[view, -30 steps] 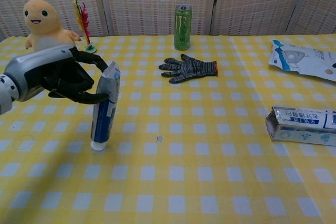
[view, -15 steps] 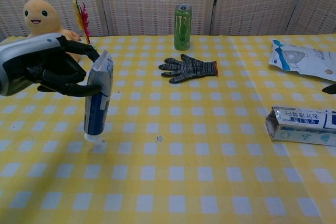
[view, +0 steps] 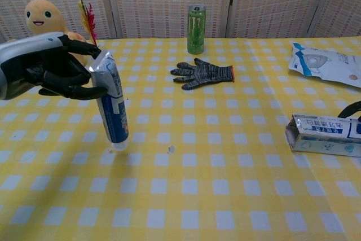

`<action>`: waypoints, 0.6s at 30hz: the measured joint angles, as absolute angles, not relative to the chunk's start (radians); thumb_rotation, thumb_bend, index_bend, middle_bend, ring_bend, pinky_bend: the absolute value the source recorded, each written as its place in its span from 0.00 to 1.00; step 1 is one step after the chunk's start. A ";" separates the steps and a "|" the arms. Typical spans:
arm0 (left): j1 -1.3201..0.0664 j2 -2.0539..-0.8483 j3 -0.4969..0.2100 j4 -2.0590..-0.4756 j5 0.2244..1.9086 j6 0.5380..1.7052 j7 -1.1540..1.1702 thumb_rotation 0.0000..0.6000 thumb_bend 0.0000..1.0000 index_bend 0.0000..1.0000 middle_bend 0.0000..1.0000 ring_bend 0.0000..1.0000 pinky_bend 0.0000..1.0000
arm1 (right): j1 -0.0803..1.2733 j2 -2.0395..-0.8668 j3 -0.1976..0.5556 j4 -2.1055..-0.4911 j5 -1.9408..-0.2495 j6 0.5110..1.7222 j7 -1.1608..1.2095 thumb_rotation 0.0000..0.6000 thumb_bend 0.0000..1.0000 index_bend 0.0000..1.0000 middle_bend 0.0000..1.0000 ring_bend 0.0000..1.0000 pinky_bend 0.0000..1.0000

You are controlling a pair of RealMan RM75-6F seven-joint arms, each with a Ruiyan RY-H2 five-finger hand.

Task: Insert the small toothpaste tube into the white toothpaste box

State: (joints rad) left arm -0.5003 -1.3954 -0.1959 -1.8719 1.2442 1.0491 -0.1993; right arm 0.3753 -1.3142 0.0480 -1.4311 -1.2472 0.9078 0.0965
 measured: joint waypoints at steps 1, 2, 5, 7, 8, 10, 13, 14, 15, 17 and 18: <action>-0.500 -1.395 -0.196 -1.874 1.244 1.050 -0.203 1.00 0.73 0.89 1.00 1.00 1.00 | 0.374 -1.320 0.050 -1.428 -1.246 0.914 0.095 1.00 0.33 0.31 0.24 0.25 0.22; -0.500 -1.394 -0.197 -1.876 1.243 1.050 -0.208 1.00 0.73 0.89 1.00 1.00 1.00 | 0.373 -1.329 0.052 -1.424 -1.246 0.922 0.093 1.00 0.33 0.33 0.26 0.27 0.25; -0.498 -1.386 -0.201 -1.889 1.239 1.049 -0.234 1.00 0.73 0.89 1.00 1.00 1.00 | 0.369 -1.349 0.058 -1.411 -1.246 0.942 0.091 1.00 0.33 0.38 0.29 0.30 0.30; -0.498 -1.376 -0.204 -1.902 1.237 1.046 -0.256 1.00 0.73 0.89 1.00 1.00 1.00 | 0.368 -1.360 0.062 -1.403 -1.248 0.950 0.091 1.00 0.33 0.40 0.31 0.31 0.32; -0.497 -1.371 -0.205 -1.908 1.236 1.045 -0.264 1.00 0.73 0.89 1.00 1.00 1.00 | 0.367 -1.366 0.063 -1.399 -1.250 0.955 0.092 1.00 0.33 0.40 0.31 0.32 0.33; -0.496 -1.362 -0.207 -1.917 1.236 1.045 -0.273 1.00 0.73 0.89 1.00 1.00 1.00 | 0.366 -1.371 0.065 -1.396 -1.254 0.961 0.096 1.00 0.34 0.41 0.32 0.32 0.34; -0.496 -1.356 -0.208 -1.926 1.234 1.044 -0.279 1.00 0.73 0.89 1.00 1.00 1.00 | 0.363 -1.374 0.067 -1.398 -1.262 0.971 0.109 1.00 0.33 0.41 0.32 0.33 0.35; -0.496 -1.354 -0.208 -1.930 1.233 1.043 -0.282 1.00 0.73 0.89 1.00 1.00 1.00 | 0.361 -1.373 0.067 -1.400 -1.267 0.978 0.116 1.00 0.33 0.41 0.32 0.33 0.35; -0.497 -1.349 -0.209 -1.935 1.232 1.042 -0.285 1.00 0.73 0.89 1.00 1.00 1.00 | 0.359 -1.373 0.068 -1.402 -1.272 0.983 0.121 1.00 0.33 0.41 0.32 0.33 0.35; -0.498 -1.341 -0.211 -1.945 1.229 1.040 -0.291 1.00 0.73 0.89 1.00 1.00 1.00 | 0.355 -1.370 0.070 -1.409 -1.283 0.998 0.136 1.00 0.33 0.41 0.32 0.33 0.35; -0.498 -1.336 -0.214 -1.951 1.227 1.039 -0.296 1.00 0.73 0.89 1.00 1.00 1.00 | 0.354 -1.369 0.072 -1.412 -1.288 1.004 0.145 1.00 0.33 0.41 0.32 0.33 0.35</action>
